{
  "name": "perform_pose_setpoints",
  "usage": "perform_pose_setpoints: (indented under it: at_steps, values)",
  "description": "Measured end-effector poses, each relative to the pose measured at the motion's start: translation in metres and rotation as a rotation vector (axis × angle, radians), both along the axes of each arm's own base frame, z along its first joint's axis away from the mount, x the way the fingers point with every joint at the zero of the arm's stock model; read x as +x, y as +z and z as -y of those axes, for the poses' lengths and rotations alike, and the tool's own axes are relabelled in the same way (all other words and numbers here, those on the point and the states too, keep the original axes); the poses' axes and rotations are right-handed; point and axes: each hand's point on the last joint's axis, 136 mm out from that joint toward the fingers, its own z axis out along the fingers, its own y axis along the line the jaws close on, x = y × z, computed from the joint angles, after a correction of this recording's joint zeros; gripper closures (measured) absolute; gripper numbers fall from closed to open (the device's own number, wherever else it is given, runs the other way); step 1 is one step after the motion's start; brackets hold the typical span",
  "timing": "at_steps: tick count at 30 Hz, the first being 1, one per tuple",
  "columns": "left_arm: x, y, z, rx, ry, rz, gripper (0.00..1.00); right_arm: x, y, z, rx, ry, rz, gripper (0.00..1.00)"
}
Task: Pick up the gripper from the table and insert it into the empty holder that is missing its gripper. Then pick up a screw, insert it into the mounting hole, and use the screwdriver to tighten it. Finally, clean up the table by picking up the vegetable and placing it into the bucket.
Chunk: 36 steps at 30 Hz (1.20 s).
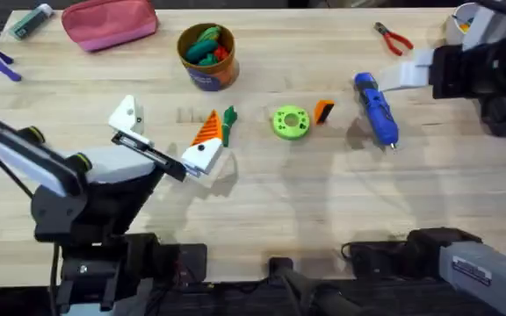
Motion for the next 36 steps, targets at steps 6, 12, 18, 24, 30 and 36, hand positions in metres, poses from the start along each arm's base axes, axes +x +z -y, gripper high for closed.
perform_pose_setpoints:
  at_steps: [6,12,18,24,30,36]
  values:
    - [-0.007,0.008,0.003,-0.007,-0.033,0.037,0.016,0.000,0.000,0.000,0.000,0.000,0.000,0.009]
    - [-0.013,0.007,0.013,-0.003,-0.102,0.033,0.015,0.000,0.000,0.000,0.000,0.000,0.000,0.009]
    - [-0.027,0.001,0.032,0.001,-0.237,0.007,0.015,0.000,0.000,0.000,0.000,0.000,0.000,0.009]
    - [-0.038,-0.023,0.042,-0.024,-0.324,-0.122,0.016,0.000,0.000,0.000,0.000,0.000,0.000,0.009]
    - [-0.051,-0.024,0.053,0.043,-0.419,-0.074,0.014,0.000,0.000,0.000,0.000,0.000,0.000,0.009]
    - [-0.055,-0.024,0.056,0.059,-0.452,-0.059,0.015,0.000,0.000,0.000,0.000,0.000,0.000,0.010]
